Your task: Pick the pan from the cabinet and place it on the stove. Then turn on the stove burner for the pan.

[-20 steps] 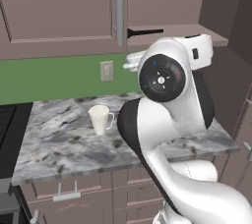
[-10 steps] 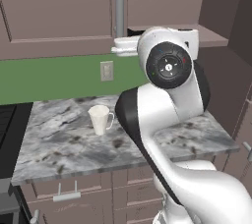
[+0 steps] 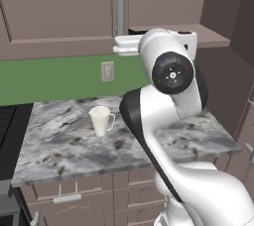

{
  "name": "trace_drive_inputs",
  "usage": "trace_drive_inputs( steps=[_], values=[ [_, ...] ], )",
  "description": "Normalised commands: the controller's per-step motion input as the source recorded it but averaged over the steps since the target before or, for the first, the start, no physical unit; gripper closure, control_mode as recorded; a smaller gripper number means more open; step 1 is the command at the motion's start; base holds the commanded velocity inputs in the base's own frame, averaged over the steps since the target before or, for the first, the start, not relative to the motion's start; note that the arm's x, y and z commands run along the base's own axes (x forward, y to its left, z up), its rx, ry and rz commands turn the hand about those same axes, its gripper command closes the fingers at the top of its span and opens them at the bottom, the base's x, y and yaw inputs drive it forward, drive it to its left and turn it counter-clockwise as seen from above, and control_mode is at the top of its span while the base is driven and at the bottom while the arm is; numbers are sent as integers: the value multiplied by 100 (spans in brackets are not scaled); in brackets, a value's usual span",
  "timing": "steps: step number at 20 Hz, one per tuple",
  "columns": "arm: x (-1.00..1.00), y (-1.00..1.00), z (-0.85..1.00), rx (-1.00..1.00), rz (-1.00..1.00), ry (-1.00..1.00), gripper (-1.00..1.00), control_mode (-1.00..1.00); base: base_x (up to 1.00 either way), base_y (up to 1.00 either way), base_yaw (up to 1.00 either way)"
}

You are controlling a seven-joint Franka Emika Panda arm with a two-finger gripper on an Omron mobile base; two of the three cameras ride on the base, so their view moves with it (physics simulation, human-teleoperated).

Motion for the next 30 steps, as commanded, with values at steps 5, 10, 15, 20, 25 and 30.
trace_drive_inputs(
  steps=[5,10,15,20,25,30],
  values=[
    [14,0,0,0,3,0,-100,-100,0,0,0],
    [10,-5,0,0,2,0,-100,-100,0,0,0],
    [12,-5,0,0,2,0,-100,-100,0,0,0],
    [17,-4,0,0,2,0,-100,-100,0,0,0],
    [27,0,0,0,1,0,-100,-100,0,0,0],
    [42,29,0,-1,0,0,-100,-100,0,0,0]
  ],
)
